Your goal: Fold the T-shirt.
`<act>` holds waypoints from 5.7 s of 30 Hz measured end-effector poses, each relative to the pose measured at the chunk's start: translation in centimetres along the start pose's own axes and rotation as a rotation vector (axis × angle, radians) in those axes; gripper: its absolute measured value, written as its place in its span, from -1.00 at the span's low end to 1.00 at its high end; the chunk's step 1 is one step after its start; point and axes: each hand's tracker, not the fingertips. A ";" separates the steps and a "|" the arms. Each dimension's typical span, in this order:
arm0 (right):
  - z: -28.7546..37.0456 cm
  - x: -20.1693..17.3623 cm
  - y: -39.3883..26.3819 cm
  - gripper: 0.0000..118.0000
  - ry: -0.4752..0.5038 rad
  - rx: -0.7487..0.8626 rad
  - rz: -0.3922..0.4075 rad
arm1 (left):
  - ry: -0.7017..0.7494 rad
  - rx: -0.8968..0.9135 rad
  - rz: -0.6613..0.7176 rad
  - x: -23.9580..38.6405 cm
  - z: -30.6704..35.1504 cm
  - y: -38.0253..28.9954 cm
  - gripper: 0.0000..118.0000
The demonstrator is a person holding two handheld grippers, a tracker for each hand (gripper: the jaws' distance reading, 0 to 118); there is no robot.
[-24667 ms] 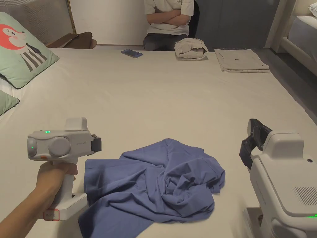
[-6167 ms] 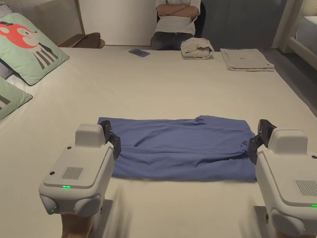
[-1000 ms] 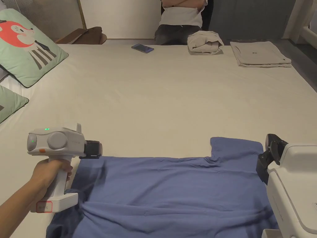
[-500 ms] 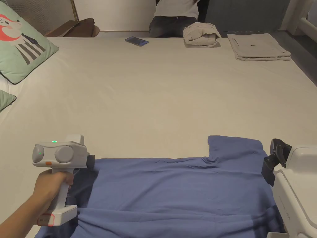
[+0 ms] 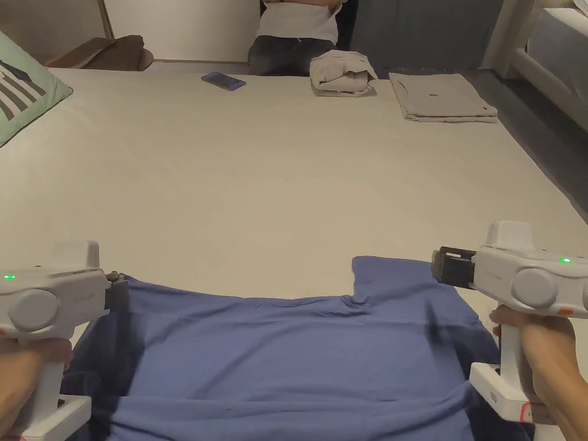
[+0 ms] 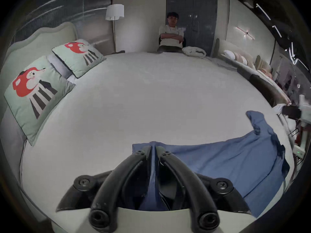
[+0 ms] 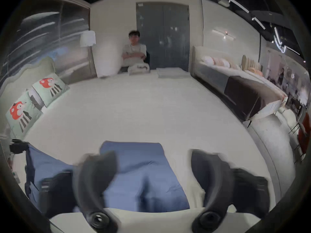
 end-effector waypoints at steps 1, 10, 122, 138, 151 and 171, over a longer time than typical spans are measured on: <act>-1.1 0.2 0.0 0.87 0.004 -0.019 -0.017 | -0.008 0.006 0.004 -0.1 0.3 0.1 -0.96; -7.3 0.2 -2.2 0.46 -0.038 -0.238 0.000 | -0.032 0.008 0.007 -0.3 0.2 0.1 -0.96; 22.0 -8.8 -14.0 -1.00 -0.033 0.406 0.148 | -0.549 -0.195 0.642 -15.8 8.6 -16.3 0.62; 22.2 -7.6 -13.7 -1.00 -0.040 0.415 0.126 | -0.488 -0.254 0.517 -11.9 6.2 -15.0 -0.82; 22.4 -7.5 -13.2 -1.00 -0.018 0.426 0.126 | -0.370 -0.170 0.419 -12.5 11.5 -12.1 -0.86; 23.4 -5.9 -13.4 -1.00 0.024 0.437 0.122 | -0.347 -0.238 0.300 3.6 10.2 -8.9 -0.86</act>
